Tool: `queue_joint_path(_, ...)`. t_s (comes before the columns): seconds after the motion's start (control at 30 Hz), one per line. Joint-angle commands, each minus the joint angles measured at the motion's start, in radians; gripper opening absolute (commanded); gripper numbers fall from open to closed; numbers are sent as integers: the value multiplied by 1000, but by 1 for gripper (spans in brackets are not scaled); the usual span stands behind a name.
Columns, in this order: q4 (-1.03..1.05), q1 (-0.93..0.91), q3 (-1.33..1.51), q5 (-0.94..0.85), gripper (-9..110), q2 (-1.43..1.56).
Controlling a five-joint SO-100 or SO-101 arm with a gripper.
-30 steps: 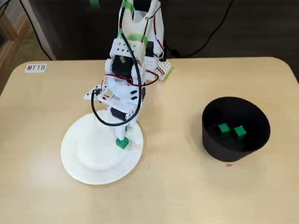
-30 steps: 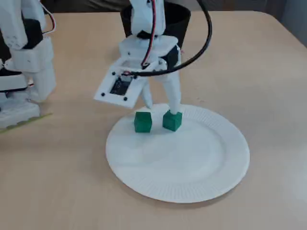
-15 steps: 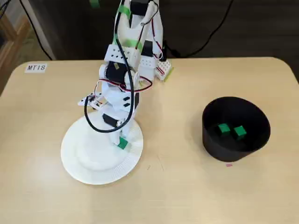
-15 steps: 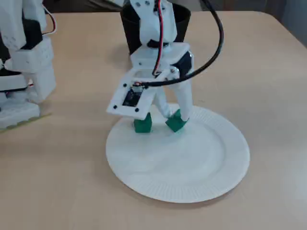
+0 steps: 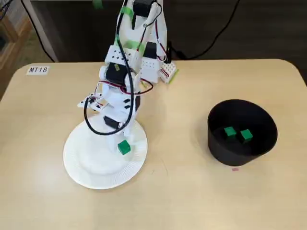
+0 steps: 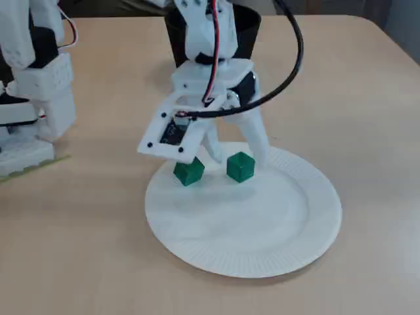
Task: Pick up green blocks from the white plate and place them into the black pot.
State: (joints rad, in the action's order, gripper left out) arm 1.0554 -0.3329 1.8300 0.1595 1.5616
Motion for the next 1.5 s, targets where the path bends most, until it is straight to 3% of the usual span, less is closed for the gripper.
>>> queue_joint_path(0.0, 17, 8, -28, -3, 28, 54)
queue_joint_path(0.43, 0, 61, -32, 124, 28, 29)
queue_joint_path(0.87, -98, 37, -32, 144, 23, -61)
queue_joint_path(1.0, -123, 15, -32, 141, 18, -89)
queue_joint_path(1.2, -158, -11, -34, 158, -2, -109)
queue_joint_path(1.47, -167, -17, -46, 117, -2, -31)
